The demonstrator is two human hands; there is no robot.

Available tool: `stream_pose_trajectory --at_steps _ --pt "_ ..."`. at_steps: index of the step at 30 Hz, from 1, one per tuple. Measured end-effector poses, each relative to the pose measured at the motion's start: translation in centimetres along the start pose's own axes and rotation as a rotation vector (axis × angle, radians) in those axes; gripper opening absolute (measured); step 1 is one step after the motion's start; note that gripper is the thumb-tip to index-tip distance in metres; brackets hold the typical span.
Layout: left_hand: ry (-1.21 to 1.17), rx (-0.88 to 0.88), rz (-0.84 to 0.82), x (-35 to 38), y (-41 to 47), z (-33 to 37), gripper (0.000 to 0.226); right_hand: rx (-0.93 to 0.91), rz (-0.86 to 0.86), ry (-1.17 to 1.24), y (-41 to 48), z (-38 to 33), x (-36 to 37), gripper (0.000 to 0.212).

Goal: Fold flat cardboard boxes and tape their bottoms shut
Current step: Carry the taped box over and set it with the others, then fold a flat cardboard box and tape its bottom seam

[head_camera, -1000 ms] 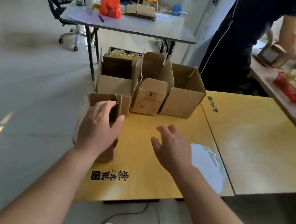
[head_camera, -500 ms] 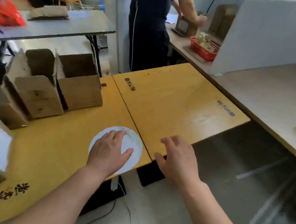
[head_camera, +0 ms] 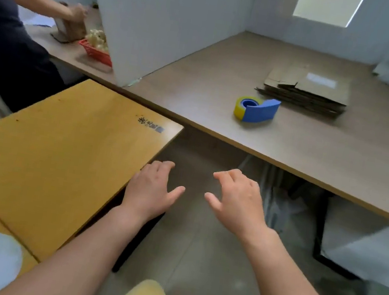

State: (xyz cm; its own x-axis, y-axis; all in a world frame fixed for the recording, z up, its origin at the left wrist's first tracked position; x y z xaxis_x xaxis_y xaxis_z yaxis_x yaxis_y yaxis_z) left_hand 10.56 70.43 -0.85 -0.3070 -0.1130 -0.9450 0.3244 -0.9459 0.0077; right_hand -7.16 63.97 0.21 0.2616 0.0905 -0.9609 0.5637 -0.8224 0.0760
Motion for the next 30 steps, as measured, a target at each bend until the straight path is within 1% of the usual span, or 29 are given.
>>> stream_pose_trajectory --at_steps 6,13,21,27,30 --pt "0.030 0.220 -0.025 2.2 8.1 7.9 0.064 0.181 0.039 -0.043 2.6 8.4 -2.6 0.052" --pt "-0.017 0.395 -0.095 5.1 20.5 15.2 0.065 0.317 0.052 -0.093 10.2 17.4 -5.0 0.053" --pt "-0.030 0.474 -0.144 6.8 34.5 21.4 0.067 0.411 0.019 -0.156 20.9 26.1 -7.4 0.056" --pt "-0.049 0.490 -0.216 8.5 42.3 24.8 0.068 0.465 0.005 -0.148 25.7 31.2 -7.5 0.058" --pt "-0.038 0.487 -0.210 9.3 45.8 26.3 0.070 0.491 -0.009 -0.139 28.0 34.3 -7.5 0.059"
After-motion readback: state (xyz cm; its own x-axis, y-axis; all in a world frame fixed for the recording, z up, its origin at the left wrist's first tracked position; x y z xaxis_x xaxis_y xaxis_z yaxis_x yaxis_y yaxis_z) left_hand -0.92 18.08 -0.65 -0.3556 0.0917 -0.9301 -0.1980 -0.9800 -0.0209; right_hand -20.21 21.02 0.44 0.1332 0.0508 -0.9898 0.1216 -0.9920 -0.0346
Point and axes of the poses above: each hand's wrist, its own y-axis towards the middle knuckle, its own x-axis out of the palm, z = x × y, the point moved 2 cm from there along y, towards the middle knuckle, and after that the axes turned 3 degrees about -z, right-handed, at the moved point
